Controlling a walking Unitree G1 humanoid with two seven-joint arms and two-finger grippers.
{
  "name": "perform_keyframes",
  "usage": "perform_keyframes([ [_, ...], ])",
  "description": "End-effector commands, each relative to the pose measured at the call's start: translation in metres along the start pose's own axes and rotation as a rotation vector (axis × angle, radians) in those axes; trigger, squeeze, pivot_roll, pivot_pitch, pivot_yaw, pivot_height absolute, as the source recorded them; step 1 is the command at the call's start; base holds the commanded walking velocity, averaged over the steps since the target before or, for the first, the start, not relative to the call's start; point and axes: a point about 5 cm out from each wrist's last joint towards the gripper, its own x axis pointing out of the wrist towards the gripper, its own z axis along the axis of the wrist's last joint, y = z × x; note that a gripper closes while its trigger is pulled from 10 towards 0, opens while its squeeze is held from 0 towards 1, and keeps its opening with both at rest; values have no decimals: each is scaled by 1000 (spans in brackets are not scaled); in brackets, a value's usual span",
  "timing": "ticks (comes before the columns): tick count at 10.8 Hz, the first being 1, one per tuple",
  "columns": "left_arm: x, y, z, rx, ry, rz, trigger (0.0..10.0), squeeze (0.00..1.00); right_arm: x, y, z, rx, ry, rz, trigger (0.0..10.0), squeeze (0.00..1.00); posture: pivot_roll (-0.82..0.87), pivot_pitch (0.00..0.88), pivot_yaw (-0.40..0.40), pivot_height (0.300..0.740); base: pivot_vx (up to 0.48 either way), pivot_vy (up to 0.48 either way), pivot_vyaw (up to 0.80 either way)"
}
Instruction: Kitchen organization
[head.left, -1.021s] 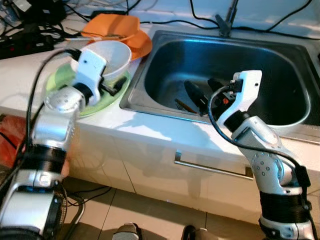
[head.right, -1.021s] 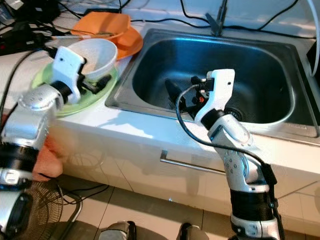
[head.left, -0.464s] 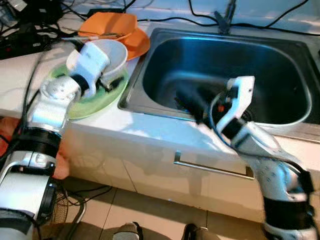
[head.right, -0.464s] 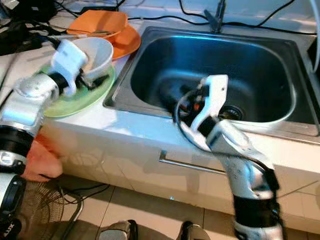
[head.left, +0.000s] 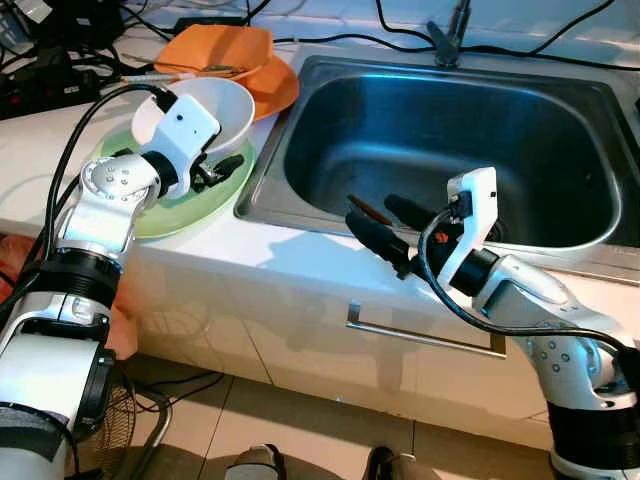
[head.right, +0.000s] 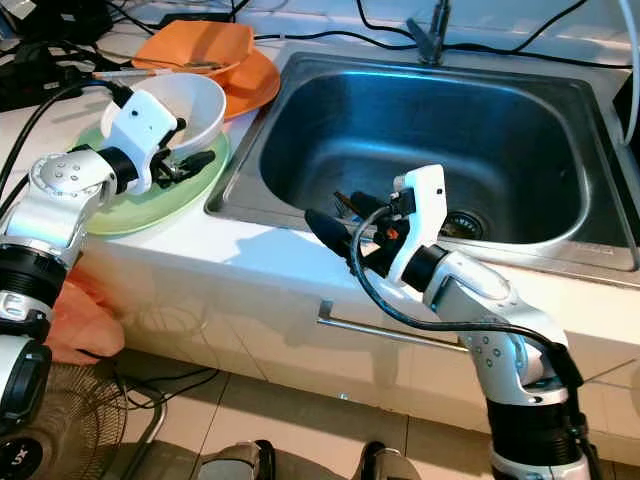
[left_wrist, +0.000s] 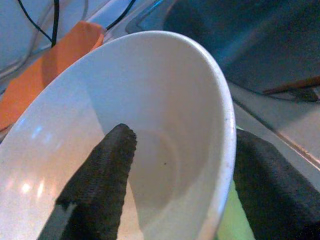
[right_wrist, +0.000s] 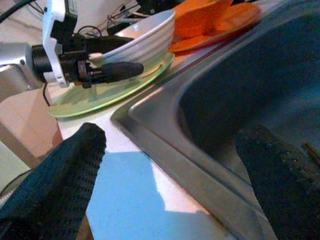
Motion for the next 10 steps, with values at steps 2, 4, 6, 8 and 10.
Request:
perform_keyframes([
  [2,0,4,2,34,4,-23,0,0,-2,4,0,-25,24,46,10000,0,130,162,57,740,0,0,0],
  [4,-2,2,1,46,-10,-47,0,0,-2,4,0,-43,38,59,10000,0,130,160,61,740,0,0,0],
  [6,-3,1,2,26,-42,-19,0,0,3,3,1,-66,29,61,10000,0,142,153,58,740,0,0,0],
  [8,-3,0,1,19,-54,-2,0,0,7,3,1,-71,21,58,10000,0,142,151,58,740,0,0,0],
  [10,-5,-4,-1,-8,-86,33,0,0,10,2,1,-77,17,54,10000,0,146,145,60,740,0,0,0],
])
